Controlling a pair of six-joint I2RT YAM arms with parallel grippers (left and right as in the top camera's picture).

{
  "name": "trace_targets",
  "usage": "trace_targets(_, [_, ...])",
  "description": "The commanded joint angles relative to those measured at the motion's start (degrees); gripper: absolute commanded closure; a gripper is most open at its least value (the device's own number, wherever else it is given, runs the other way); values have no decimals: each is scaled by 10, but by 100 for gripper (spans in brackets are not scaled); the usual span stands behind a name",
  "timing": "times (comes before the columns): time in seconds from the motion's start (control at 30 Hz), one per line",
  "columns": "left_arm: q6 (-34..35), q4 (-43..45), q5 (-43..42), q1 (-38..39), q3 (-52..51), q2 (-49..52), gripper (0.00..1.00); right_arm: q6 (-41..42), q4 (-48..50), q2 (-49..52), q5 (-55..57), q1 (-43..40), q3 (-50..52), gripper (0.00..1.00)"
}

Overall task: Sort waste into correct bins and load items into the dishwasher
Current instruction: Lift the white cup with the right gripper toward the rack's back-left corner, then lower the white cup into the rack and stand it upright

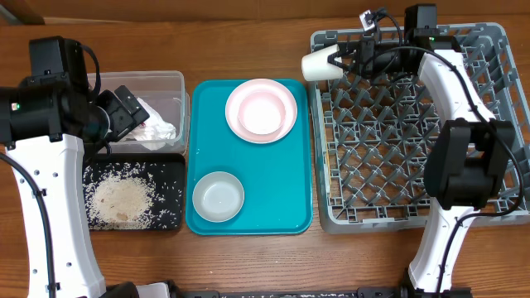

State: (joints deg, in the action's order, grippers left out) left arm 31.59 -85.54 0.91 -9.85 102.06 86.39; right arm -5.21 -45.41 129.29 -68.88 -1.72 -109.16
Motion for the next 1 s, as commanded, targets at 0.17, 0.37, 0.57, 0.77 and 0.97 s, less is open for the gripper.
trace_targets(0.17, [1,1,6,-3,9,2,0,-9,2,9,-1,6,2,96])
trace_targets(0.37, [1,1,6,-3,9,2,0,-13,3,9,24,6,18,96])
trace_targets(0.57, [2,1,6,-3,9,2,0,-13,-5,12,24,5,22,90])
trace_targets(0.77, [2,1,6,-3,9,2,0,-13,-22,12,50,5,22,90])
trace_targets(0.97, [1,1,6,-3,9,2,0,-13,-37,12,89,5,22,91])
